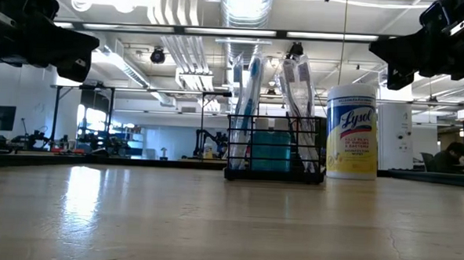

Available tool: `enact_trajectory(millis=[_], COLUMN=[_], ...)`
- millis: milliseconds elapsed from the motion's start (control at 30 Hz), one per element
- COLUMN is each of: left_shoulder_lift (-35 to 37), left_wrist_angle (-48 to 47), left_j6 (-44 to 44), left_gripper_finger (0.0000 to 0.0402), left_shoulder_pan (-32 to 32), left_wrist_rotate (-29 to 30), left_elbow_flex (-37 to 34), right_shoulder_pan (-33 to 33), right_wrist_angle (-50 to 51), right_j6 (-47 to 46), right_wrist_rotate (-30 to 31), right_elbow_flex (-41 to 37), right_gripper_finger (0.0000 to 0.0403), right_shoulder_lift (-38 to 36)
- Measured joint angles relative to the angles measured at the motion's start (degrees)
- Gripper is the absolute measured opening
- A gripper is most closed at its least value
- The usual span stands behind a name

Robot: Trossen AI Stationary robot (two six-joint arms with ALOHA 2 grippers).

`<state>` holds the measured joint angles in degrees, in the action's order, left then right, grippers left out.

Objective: Pick & Place toothbrushing station
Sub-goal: Return to Home Position

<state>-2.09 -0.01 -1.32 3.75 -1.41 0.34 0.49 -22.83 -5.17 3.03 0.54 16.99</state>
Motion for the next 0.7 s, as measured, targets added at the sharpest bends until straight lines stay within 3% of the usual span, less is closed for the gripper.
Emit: enact_trajectory(millis=[700], left_shoulder_lift=[0.0], left_wrist_angle=[0.0], left_j6=[0.0], left_gripper_finger=[0.002], left_shoulder_pan=[0.0], left_wrist_rotate=[0.0], left_elbow_flex=[0.0], right_shoulder_pan=[0.0], right_wrist_angle=[0.0], right_j6=[-0.63], right_wrist_rotate=[0.0], right_elbow_flex=[0.0], right_gripper_finger=[0.0008], right_shoulder_lift=[0.04])
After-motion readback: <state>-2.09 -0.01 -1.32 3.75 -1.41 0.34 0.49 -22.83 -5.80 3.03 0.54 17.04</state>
